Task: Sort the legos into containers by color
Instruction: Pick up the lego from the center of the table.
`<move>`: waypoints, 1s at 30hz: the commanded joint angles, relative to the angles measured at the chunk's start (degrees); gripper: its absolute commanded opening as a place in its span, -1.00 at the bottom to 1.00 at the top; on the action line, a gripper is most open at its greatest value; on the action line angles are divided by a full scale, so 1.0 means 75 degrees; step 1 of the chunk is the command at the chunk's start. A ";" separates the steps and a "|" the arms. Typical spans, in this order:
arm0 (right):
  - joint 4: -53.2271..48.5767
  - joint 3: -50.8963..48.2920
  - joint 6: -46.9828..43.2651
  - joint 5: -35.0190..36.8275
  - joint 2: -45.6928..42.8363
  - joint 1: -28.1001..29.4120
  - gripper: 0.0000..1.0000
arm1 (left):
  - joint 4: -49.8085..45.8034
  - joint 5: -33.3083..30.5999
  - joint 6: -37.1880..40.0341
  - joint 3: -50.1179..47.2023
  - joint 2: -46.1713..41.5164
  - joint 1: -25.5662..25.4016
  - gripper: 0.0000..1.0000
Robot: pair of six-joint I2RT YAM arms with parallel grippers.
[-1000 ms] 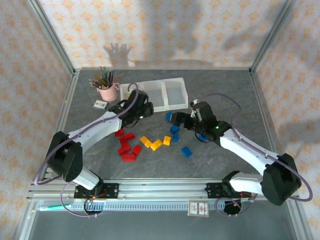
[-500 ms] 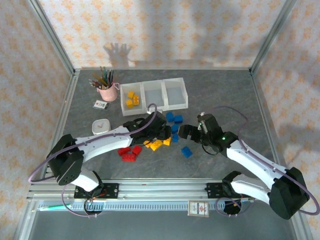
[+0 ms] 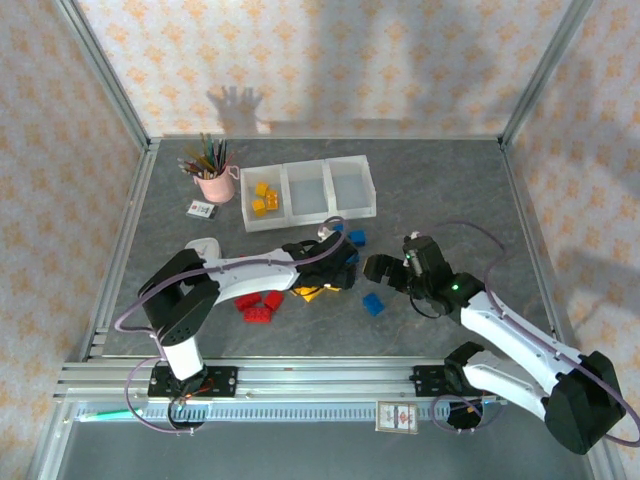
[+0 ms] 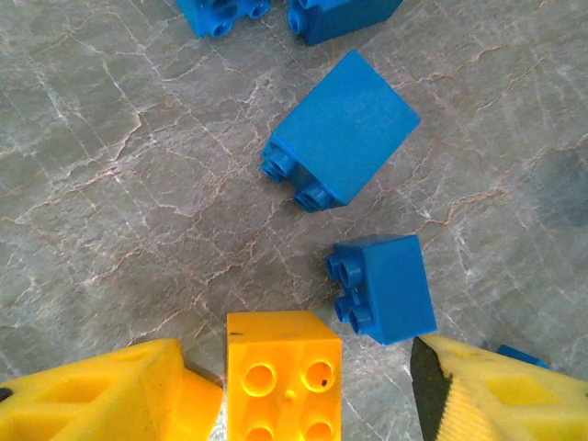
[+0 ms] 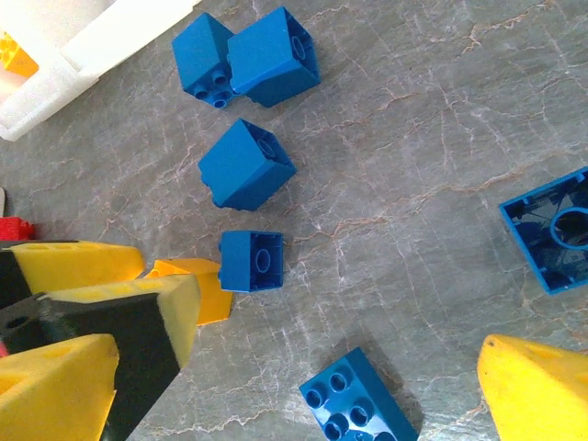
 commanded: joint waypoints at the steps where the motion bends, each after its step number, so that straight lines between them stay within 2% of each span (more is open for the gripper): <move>1: -0.0063 -0.0081 0.0054 0.0153 -0.0130 -0.0031 1.00 | -0.0282 -0.0222 0.0180 0.0282 0.0319 -0.0057 0.32; 7: 0.0051 -0.0157 0.0042 0.0068 -0.0105 -0.0031 1.00 | -0.0331 -0.0352 0.0192 0.0404 0.0645 -0.0056 0.16; 15: 0.0053 -0.0073 -0.0031 0.0030 -0.0096 -0.0031 1.00 | -0.0305 -0.0335 0.0205 0.0325 0.0534 -0.0051 -0.23; 23: -0.0010 0.0356 -0.0333 -0.0135 -0.0034 -0.0031 0.99 | -0.0420 -0.0562 0.0192 0.0244 -0.0197 -0.0033 -0.33; 30: 0.0449 0.0901 -0.0491 -0.0807 0.0380 -0.0020 0.99 | -0.0830 -0.1445 0.0333 0.0316 -0.1174 0.0341 -0.33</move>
